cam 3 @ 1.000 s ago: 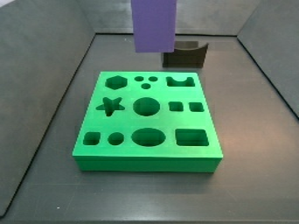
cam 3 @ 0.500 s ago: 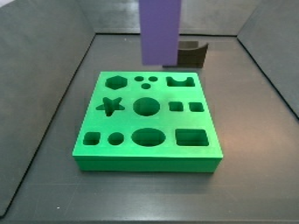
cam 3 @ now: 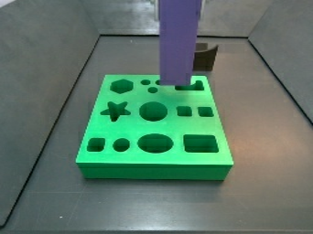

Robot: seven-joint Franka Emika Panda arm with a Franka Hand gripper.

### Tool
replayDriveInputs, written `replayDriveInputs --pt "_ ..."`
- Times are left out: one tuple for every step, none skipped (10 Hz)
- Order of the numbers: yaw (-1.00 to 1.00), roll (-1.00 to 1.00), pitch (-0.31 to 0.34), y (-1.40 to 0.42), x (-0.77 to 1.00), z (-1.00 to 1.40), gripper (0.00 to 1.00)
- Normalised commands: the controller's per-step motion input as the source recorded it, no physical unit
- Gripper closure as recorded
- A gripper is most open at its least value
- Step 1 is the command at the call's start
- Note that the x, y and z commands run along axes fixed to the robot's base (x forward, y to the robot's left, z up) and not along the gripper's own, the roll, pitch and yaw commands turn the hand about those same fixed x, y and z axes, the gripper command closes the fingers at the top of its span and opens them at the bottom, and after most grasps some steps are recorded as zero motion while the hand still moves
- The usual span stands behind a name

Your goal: Insert the arch object.

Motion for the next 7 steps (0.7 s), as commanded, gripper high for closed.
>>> replayDriveInputs --pt "-0.06 0.06 0.009 0.11 0.25 -0.41 1.00" --pt "-0.07 0.07 0.020 0.09 0.33 -0.41 1.00" --pt "-0.02 0.08 0.023 0.11 0.32 -0.40 1.00" --pt "0.00 0.09 0.034 0.16 0.36 -0.38 1.00" --pt "0.00 0.09 0.047 0.17 0.38 -0.36 1.00" --pt "0.00 0.06 0.047 0.15 0.41 -0.36 1.00" --pt "0.00 0.05 0.034 0.11 0.41 -0.39 1.00"
